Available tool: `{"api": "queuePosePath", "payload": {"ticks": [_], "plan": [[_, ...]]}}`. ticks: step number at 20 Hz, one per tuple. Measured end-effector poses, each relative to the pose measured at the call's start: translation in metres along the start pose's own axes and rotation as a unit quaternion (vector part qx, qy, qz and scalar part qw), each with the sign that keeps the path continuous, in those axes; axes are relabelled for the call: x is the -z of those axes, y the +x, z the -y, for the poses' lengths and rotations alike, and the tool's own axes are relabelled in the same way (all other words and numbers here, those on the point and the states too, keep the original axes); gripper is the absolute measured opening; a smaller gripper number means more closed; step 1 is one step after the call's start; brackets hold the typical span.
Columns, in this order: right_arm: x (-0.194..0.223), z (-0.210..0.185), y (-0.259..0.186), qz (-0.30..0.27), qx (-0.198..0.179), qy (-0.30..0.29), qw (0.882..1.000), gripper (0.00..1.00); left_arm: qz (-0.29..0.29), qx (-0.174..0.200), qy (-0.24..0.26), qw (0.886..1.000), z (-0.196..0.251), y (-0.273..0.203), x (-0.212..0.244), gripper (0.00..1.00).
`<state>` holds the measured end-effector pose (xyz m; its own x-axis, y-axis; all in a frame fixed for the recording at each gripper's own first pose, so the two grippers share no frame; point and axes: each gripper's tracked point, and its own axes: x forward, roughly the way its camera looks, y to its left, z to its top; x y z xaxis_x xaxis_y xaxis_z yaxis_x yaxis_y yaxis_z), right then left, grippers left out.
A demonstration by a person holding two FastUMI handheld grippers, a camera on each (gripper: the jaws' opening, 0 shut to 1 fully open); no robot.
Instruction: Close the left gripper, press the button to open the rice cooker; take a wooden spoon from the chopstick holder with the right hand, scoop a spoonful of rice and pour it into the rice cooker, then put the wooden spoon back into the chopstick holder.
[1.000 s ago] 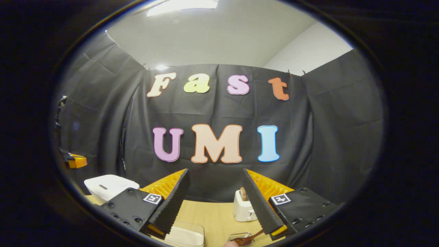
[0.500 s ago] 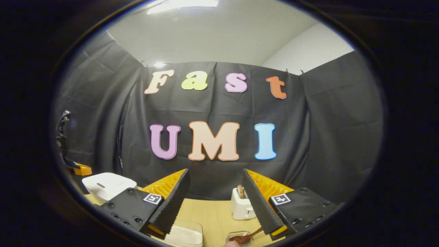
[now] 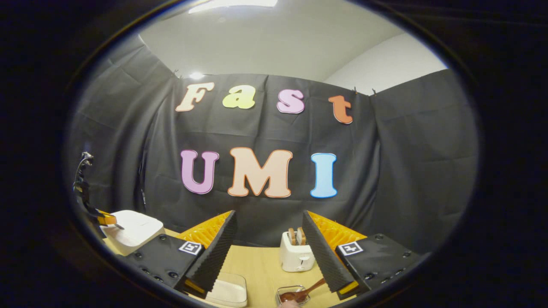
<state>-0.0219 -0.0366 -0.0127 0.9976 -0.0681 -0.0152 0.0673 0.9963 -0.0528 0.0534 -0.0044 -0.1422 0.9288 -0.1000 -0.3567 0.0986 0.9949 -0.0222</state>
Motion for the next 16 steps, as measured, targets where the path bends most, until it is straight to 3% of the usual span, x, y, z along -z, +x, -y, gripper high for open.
{"api": "queuePosePath", "payload": {"ticks": [4, 9, 10, 11, 16], "plan": [[0.0, -0.001, 0.0, 0.001, 0.0, -0.003, 1.0, 0.98, -0.026, 0.016, -0.003, 1.0, 0.004, 0.003, 0.017, 0.0], [0.003, -0.005, 0.002, 0.0, -0.004, -0.004, 1.0, 0.93, -0.017, 0.016, 0.001, 1.0, 0.006, 0.004, 0.014, 0.0], [0.003, -0.006, 0.003, -0.002, -0.005, -0.004, 1.0, 0.93, -0.021, 0.018, -0.009, 1.0, 0.005, 0.005, 0.018, 0.0], [0.003, -0.006, 0.002, 0.0, -0.005, -0.003, 1.0, 1.0, -0.022, 0.019, -0.022, 0.999, 0.005, 0.001, 0.021, 0.0], [-0.004, -0.012, 0.004, 0.01, -0.015, 0.001, 1.0, 1.0, -0.029, 0.026, -0.055, 0.998, 0.008, 0.005, 0.017, 0.0]]}}
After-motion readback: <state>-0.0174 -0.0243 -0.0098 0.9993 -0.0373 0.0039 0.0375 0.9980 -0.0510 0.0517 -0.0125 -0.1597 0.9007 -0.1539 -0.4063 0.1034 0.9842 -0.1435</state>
